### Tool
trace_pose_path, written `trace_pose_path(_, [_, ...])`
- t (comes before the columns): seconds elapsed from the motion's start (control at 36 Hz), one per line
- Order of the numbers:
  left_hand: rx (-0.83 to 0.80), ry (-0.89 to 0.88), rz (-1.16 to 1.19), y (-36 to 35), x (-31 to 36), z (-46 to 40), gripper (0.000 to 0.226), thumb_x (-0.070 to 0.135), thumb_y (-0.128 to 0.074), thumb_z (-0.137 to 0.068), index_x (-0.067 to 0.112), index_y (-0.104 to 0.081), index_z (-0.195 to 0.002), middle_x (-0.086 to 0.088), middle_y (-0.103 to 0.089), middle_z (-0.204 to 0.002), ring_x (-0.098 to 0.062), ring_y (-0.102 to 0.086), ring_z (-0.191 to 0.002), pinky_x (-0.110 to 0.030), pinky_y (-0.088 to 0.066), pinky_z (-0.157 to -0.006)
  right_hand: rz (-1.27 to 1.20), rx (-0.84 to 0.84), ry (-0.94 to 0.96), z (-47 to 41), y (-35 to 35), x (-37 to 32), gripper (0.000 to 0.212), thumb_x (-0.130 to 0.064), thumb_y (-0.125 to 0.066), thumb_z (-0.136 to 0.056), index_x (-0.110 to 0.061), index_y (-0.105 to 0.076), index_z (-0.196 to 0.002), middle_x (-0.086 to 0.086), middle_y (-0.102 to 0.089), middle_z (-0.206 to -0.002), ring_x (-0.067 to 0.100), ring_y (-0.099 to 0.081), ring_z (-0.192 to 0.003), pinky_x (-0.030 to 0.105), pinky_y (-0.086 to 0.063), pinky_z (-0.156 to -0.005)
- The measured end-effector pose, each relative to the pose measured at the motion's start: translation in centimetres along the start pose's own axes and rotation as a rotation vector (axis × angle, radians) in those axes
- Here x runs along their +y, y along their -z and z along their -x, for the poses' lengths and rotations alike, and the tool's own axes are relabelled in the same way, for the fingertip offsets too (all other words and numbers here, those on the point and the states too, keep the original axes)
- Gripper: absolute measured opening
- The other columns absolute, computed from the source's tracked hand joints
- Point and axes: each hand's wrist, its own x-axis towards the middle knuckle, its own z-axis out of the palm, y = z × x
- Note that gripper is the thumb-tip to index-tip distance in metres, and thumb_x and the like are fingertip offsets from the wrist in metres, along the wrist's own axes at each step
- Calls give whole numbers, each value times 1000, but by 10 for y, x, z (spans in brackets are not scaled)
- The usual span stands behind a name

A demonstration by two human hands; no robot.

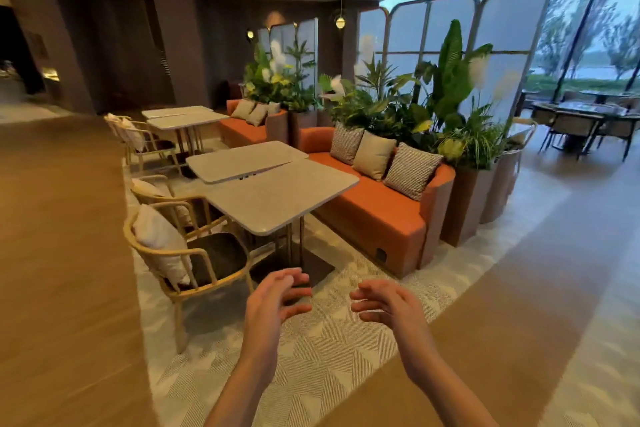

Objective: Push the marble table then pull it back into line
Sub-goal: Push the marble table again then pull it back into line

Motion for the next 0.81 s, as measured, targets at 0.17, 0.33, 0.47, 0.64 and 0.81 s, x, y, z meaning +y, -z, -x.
trace_pose_path(0.17, [35,-3,-40,5,-14,-118,26,13,-47,-103,5,-71,-109,-13,-76,-103,-28,-73,-93,-40,-60,-75,-12,-16,6,-122,-27,15,24,-15,-54,-100,-4,-76,-98,15,-78,-92,29,-73,-83,38,-57,-75])
trace_pose_path(0.33, [130,-1,-28,19,-40,-241,26,16,-50,-102,8,-74,-105,-14,-77,-102,-29,-74,-93,-40,-61,-73,-20,-112,-45,-259,-67,42,25,-15,-53,-100,-4,-75,-99,15,-79,-93,31,-72,-85,41,-57,-79])
trace_pose_path(0.47, [248,-4,-16,21,-48,-346,24,18,-54,-100,13,-76,-96,-14,-77,-97,-23,-75,-85,-36,-61,-67,-2,-241,-86,-377,-104,44,25,-18,-53,-102,-7,-75,-99,13,-79,-92,31,-73,-87,42,-57,-83])
trace_pose_path(0.64, [368,80,-62,17,-80,-433,21,18,-55,-99,10,-74,-101,-11,-77,-96,-26,-74,-89,-41,-61,-74,56,-312,-144,-475,-124,52,22,-15,-55,-100,-7,-74,-93,12,-79,-86,21,-72,-75,33,-57,-74])
trace_pose_path(0.81, [408,206,-181,16,-140,-531,18,25,-56,-100,20,-73,-103,-5,-72,-110,-20,-71,-100,-37,-60,-82,210,-405,-218,-580,-138,91,19,-18,-59,-98,-7,-74,-94,21,-76,-98,24,-68,-81,37,-55,-79])
